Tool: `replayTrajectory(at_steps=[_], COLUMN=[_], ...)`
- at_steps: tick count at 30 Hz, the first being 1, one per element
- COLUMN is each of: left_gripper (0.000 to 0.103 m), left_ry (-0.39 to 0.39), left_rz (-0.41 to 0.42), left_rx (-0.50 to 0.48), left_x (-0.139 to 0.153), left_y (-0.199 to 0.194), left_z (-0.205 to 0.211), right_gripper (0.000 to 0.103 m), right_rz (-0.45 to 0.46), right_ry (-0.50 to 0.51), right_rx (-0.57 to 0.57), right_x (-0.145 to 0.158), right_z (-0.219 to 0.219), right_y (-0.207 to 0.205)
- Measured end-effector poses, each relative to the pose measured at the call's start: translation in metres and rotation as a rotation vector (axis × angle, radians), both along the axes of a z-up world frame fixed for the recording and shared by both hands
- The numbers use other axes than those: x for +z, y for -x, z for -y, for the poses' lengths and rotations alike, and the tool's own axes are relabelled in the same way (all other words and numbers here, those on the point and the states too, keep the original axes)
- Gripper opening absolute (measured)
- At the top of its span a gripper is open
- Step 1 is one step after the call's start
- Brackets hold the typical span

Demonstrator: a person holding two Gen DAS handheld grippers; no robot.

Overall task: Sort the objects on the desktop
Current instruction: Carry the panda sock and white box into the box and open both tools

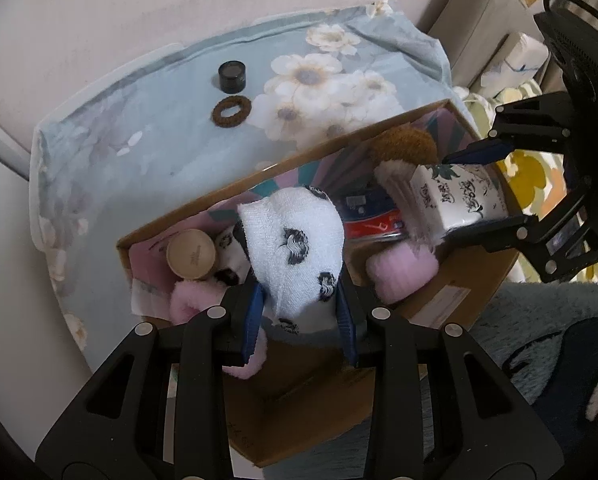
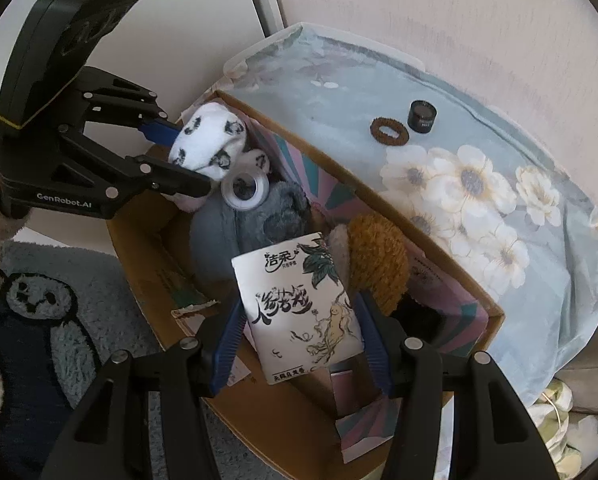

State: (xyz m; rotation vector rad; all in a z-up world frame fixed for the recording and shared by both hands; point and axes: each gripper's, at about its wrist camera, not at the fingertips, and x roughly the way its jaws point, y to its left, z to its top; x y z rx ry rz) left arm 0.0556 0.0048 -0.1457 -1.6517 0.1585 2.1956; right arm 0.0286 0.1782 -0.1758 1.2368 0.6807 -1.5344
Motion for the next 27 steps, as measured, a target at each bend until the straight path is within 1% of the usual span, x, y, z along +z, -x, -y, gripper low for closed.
replayTrajectory(at_steps=[2,6,8,9,10,11,12,13,16,19,23,27], left_gripper=[0.03,0.03,0.035,0.041,0.07,0.102,0.101,0.103,0.103,0.103,0.103,0.103], left_ry=[0.021,0.023,0.037,0.039,0.04,0.04,0.029,0.014,0.013,0.022,0.024,0.055], left_rz=[-0.009,0.001,0.01,0.013,0.013,0.009,-0.006,-0.015,-0.021,-0.028,-0.037,-0.085], left_rx=[-0.013,-0.022,-0.014,-0.01,-0.008,-0.008,-0.009,-0.011,-0.012,-0.015,-0.017,-0.013], left_x=[-0.001,-0.005,-0.006,-0.007,-0.006,-0.005,-0.003,-0.002,-0.002,-0.001,0.002,0.012], left_y=[-0.001,0.0,0.002,0.002,0.002,0.002,0.002,0.001,0.003,0.007,0.011,0.015], left_z=[-0.001,-0.001,-0.001,-0.001,-0.001,-0.001,0.0,0.0,0.001,0.002,0.002,0.002], right_gripper=[0.052,0.052,0.054,0.057,0.068,0.082,0.087,0.093,0.102,0.102,0.103,0.102], right_rz=[0.002,0.033,0.04,0.048,0.058,0.06,0.059,0.058,0.066,0.053,0.062,0.057], right_ry=[-0.003,-0.015,-0.028,-0.033,-0.037,-0.032,-0.023,-0.013,-0.006,-0.002,0.017,0.049], right_rx=[-0.002,-0.017,-0.033,-0.038,-0.043,-0.05,-0.056,-0.062,-0.076,-0.084,-0.096,-0.083], right_x=[0.0,-0.003,-0.005,-0.006,-0.007,-0.008,-0.007,-0.006,-0.004,-0.001,0.004,0.013], right_z=[0.0,0.002,0.003,0.003,0.003,0.002,0.002,0.001,-0.001,-0.002,-0.004,-0.01], right_y=[-0.001,0.001,0.003,0.003,0.003,0.004,0.005,0.005,0.008,0.011,0.016,0.02])
